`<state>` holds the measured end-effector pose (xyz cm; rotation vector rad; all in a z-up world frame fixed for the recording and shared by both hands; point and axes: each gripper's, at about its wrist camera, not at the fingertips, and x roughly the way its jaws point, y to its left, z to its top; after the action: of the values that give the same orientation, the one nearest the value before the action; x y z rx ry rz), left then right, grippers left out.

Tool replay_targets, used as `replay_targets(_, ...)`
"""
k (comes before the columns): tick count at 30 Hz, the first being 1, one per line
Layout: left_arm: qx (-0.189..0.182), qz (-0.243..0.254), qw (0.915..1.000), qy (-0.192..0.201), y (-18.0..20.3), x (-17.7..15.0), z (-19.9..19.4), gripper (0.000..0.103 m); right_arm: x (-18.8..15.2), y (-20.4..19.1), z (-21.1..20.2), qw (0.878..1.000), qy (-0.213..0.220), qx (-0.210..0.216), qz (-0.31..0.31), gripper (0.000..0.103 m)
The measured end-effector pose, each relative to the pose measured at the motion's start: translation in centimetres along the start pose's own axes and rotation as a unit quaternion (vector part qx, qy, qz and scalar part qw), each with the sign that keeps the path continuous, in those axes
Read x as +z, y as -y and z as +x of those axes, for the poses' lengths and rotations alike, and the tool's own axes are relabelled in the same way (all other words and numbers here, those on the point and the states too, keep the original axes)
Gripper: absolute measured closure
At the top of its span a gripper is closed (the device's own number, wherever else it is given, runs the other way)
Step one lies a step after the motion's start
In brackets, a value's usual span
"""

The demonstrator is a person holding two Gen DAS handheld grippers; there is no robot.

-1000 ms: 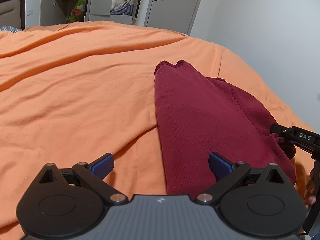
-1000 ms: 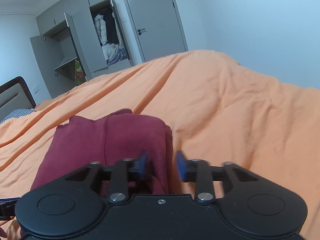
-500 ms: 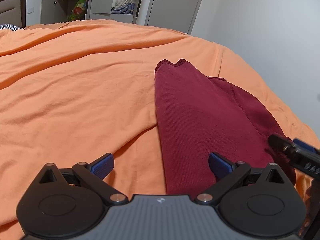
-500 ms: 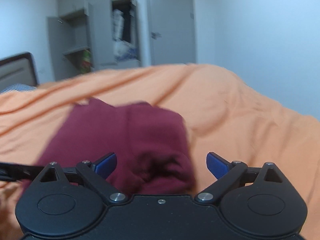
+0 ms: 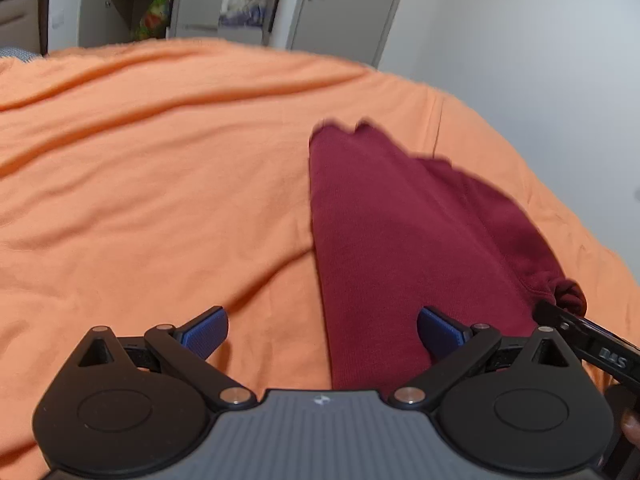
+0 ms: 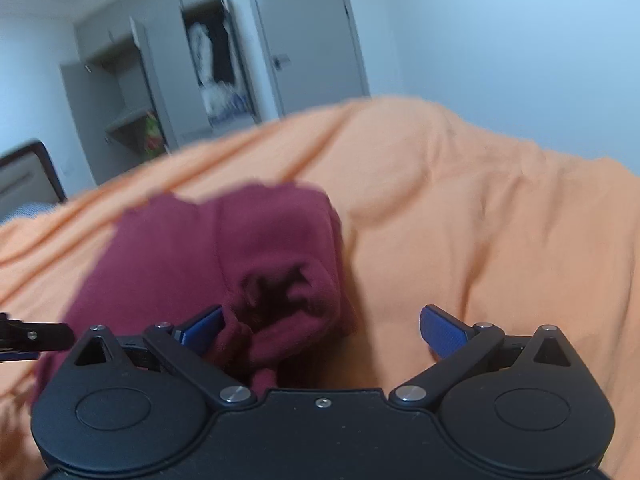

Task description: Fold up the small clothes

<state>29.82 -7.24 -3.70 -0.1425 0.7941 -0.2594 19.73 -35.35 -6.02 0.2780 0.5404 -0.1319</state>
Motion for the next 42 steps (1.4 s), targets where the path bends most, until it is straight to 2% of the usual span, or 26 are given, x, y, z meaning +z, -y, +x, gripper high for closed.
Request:
replay_targets(2, 0.007, -0.007, 0.9991, 0.042, -0.1, 0.6, -0.9, 0.001, 1.1, -0.2, -0.2, 1.000, 0.025, 0.005, -0.018, 0.001)
replay_targets(4, 0.005, -0.013, 0.9983, 0.057, 0.1, 1.8, -0.9, 0.000, 2.5, -0.4, 0.6, 0.999, 0.030, -0.007, -0.031, 0.001)
replay_targets(7, 0.008, -0.007, 0.9990, 0.043, 0.5, 3.4, 0.7, 0.000, 4.2, -0.1, 3.2, 0.999, 0.025, -0.014, -0.034, 0.001)
replay_targets(10, 0.035, 0.008, 0.9993, 0.012, 1.2, 3.9, 3.0, 0.000, 4.8, 0.6, 5.8, 1.000, -0.003, -0.020, -0.023, 0.001)
replay_targets(13, 0.034, -0.002, 0.9994, -0.002, 0.9, 3.2, 4.1, 0.000, 4.0, 1.4, 7.7, 0.997, -0.032, -0.065, -0.024, 0.001)
replay_targets(17, 0.013, -0.035, 0.9993, -0.010, -0.4, 2.3, 4.6, 0.000, 2.5, 2.5, 8.0, 0.998, -0.025, -0.051, -0.003, 0.001)
replay_targets(21, 0.012, -0.035, 0.9992, -0.012, -0.8, 2.3, 4.7, 0.000, 2.6, 2.2, 7.9, 0.998, -0.022, -0.050, -0.008, 0.001)
replay_targets(25, 0.010, -0.034, 0.9993, -0.015, -0.6, 3.0, 3.7, 0.000, 3.0, 2.3, 5.8, 1.000, 0.005, -0.012, 0.006, 0.001)
replay_targets(28, -0.032, -0.015, 0.9994, -0.004, -0.6, 2.9, 2.4, 0.000, 3.1, 2.1, 4.3, 1.000, 0.021, 0.017, 0.013, 0.001)
replay_targets(31, -0.053, 0.000, 0.9986, -0.006, -0.3, 2.1, 2.1, 0.000, 2.9, 1.9, 4.0, 0.998, 0.006, 0.051, 0.022, 0.001)
replay_targets(33, -0.053, 0.007, 0.9983, -0.024, -0.1, 1.5, 2.6, 0.000, 2.5, 1.8, 4.3, 0.998, -0.008, 0.062, 0.032, 0.001)
replay_targets(36, -0.042, -0.005, 0.9985, -0.035, -0.1, 0.5, 3.2, 0.000, 1.4, 1.8, 5.4, 0.997, -0.040, 0.058, 0.045, 0.000)
replay_targets(42, -0.047, -0.018, 0.9979, -0.040, -0.5, 0.4, 3.3, 0.000, 0.5, 1.6, 5.5, 0.997, -0.034, 0.055, 0.035, 0.000)
